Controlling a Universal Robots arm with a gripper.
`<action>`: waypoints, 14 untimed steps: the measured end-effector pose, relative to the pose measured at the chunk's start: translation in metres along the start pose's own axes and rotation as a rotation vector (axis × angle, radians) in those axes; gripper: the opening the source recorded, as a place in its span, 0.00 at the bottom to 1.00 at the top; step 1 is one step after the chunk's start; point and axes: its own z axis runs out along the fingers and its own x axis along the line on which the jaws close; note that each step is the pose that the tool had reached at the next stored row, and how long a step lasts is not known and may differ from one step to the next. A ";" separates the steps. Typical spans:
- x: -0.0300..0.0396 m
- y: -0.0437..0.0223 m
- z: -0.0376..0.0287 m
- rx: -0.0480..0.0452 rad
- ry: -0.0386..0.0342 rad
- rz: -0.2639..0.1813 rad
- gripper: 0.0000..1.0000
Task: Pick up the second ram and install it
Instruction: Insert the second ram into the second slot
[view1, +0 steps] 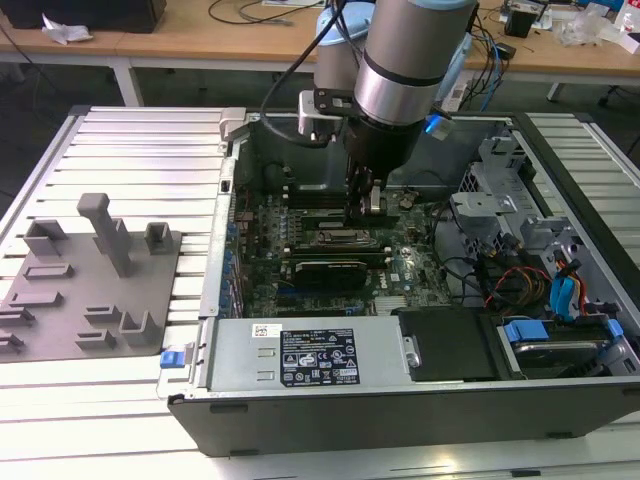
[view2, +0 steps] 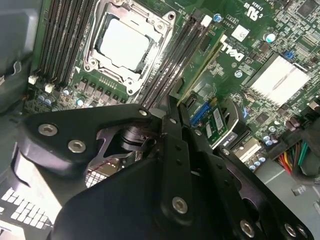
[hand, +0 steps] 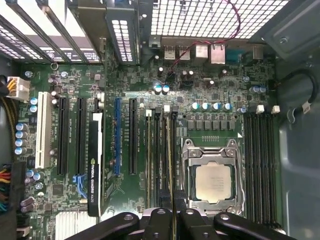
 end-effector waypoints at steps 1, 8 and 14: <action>0.0002 0.0003 0.0034 0.0000 0.0000 0.000 0.13; -0.0014 0.0041 0.0312 0.0020 0.0140 0.035 0.13; -0.0009 0.0049 0.0397 0.0031 0.0123 0.052 0.13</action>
